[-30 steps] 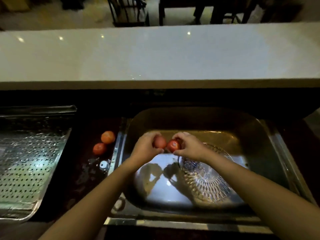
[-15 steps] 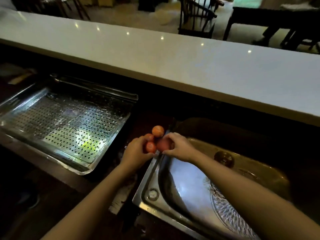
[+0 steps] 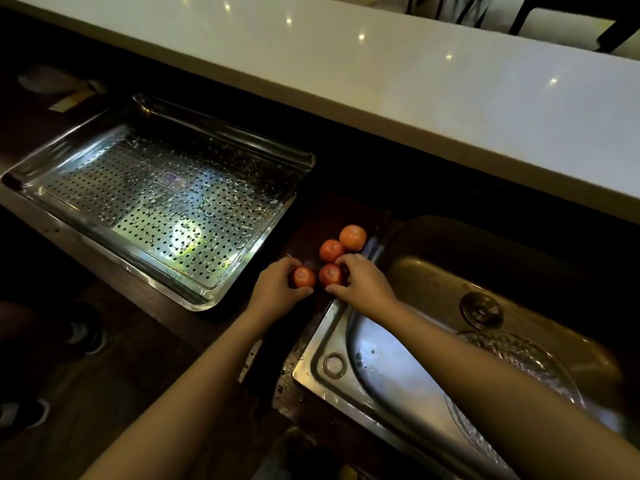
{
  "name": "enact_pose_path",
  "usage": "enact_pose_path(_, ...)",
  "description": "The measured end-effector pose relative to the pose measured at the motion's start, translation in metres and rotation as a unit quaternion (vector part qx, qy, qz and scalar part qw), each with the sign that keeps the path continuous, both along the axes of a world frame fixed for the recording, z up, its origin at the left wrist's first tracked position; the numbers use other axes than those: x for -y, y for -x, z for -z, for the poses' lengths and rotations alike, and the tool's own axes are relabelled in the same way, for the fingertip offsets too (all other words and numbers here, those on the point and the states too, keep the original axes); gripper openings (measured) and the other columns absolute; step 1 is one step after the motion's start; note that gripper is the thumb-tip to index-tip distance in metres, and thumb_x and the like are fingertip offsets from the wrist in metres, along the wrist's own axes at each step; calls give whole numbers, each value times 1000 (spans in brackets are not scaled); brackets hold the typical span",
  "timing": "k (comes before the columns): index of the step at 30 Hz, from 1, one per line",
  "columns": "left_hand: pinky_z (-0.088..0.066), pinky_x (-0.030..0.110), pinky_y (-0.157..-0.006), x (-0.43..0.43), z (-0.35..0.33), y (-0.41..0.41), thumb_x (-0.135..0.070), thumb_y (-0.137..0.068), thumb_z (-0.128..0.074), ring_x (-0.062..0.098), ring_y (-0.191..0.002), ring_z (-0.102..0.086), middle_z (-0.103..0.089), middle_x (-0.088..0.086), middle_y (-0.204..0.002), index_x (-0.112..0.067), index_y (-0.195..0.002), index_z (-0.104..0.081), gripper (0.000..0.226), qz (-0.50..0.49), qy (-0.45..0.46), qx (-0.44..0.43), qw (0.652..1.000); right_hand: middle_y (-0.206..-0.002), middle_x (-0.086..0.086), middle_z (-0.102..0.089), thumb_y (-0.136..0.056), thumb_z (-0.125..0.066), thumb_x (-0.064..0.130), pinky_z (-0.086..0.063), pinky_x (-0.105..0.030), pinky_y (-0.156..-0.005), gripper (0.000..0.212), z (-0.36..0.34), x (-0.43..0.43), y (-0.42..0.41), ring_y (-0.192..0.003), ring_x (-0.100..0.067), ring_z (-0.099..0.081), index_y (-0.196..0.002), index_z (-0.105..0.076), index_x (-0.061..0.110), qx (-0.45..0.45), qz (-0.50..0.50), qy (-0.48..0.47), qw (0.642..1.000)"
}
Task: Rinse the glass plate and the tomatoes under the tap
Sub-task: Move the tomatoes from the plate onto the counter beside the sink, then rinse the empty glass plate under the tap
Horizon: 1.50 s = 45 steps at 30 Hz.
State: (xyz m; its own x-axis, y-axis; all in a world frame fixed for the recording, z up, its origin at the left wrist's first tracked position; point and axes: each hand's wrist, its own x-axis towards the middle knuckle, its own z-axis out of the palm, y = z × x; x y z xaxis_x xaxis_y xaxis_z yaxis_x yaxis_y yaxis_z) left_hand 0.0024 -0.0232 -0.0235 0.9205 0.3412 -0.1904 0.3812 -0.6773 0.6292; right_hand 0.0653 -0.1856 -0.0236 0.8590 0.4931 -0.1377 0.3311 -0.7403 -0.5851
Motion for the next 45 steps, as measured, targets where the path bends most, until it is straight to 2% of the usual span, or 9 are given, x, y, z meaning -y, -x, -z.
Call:
enact_pose_path(8,-43,28,-83,-3,9,-2,-26,-69,-79,26,-100,-59,-61,13,-111,-13,-117,-58,54,16,-2,-11,1000,-116,-12,-54,-77,-71,36,-44,-36,-86,53,9,-3,0,-105,-27,-53,-119,-52,10,-26,19,-14,999)
enact_pose_path(19,-45,35,-93,-10,0,-2,-27,-71,-79,28,-108,-55,-56,14,-119,-10,-126,-51,64,80,-42,-21,996,-129,-11,-42,-78,-73,29,-45,-39,-97,66,7,3,6,-112,-26,-50,-132,-41,10,-59,7,-12,998)
enact_pose_path(24,-45,30,-87,-12,-19,-18,-24,-76,-74,24,-102,-57,-58,11,-115,-10,-122,-56,51,86,-52,10,995,-130,-10,-44,-79,-72,30,-48,-38,-93,65,-3,23,1,-113,-26,-52,-133,-40,14,-48,-21,32,998)
enact_pose_path(28,-42,25,-80,1,-43,-38,-27,-81,-68,16,-96,-58,-62,6,-112,-15,-117,-60,38,139,-45,17,989,-130,-13,-51,-79,-71,28,-45,-33,-91,67,-16,52,-8,-114,-26,-53,-136,-38,13,-85,-34,81,993)
enact_pose_path(32,-45,30,-92,37,-64,-65,-32,-85,-64,19,-107,-59,-64,6,-117,-17,-120,-58,38,241,-34,-58,968,-141,-12,-47,-79,-72,26,-40,-33,-102,72,-35,90,-17,-125,-26,-48,-139,-36,11,-121,-35,131,983)
enact_pose_path(36,-42,31,-99,81,-66,-81,-37,-88,-59,21,-116,-55,-59,7,-126,-17,-127,-53,44,306,-76,-127,940,-142,-12,-46,-81,-70,27,-38,-35,-105,71,-41,128,-10,-127,-27,-47,-140,-35,10,-166,-1,165,972)
enact_pose_path(38,-41,27,-89,105,-63,-89,-37,-89,-58,23,-114,-56,-60,8,-124,-15,-125,-55,43,323,-78,-146,932,-142,-12,-46,-83,-68,28,-40,-36,-103,67,-37,148,-4,-126,-28,-48,-139,-37,9,-176,31,187,966)
enact_pose_path(42,-47,29,-76,154,-35,-95,-34,-89,-59,30,-108,-59,-60,16,-122,-8,-123,-55,44,366,-59,-204,906,-126,-11,-60,-82,-66,24,-42,-26,-81,45,-14,196,24,-111,-26,-56,-123,-53,11,-190,99,195,957)
enact_pose_path(45,-52,33,-74,185,1,-88,-35,-88,-60,25,-98,-55,-53,14,-128,-9,-131,-47,52,385,-55,-256,885,-134,-14,-53,-85,-63,27,-42,-30,-92,53,15,232,56,-119,-28,-52,-131,-45,10,-225,181,200,936)
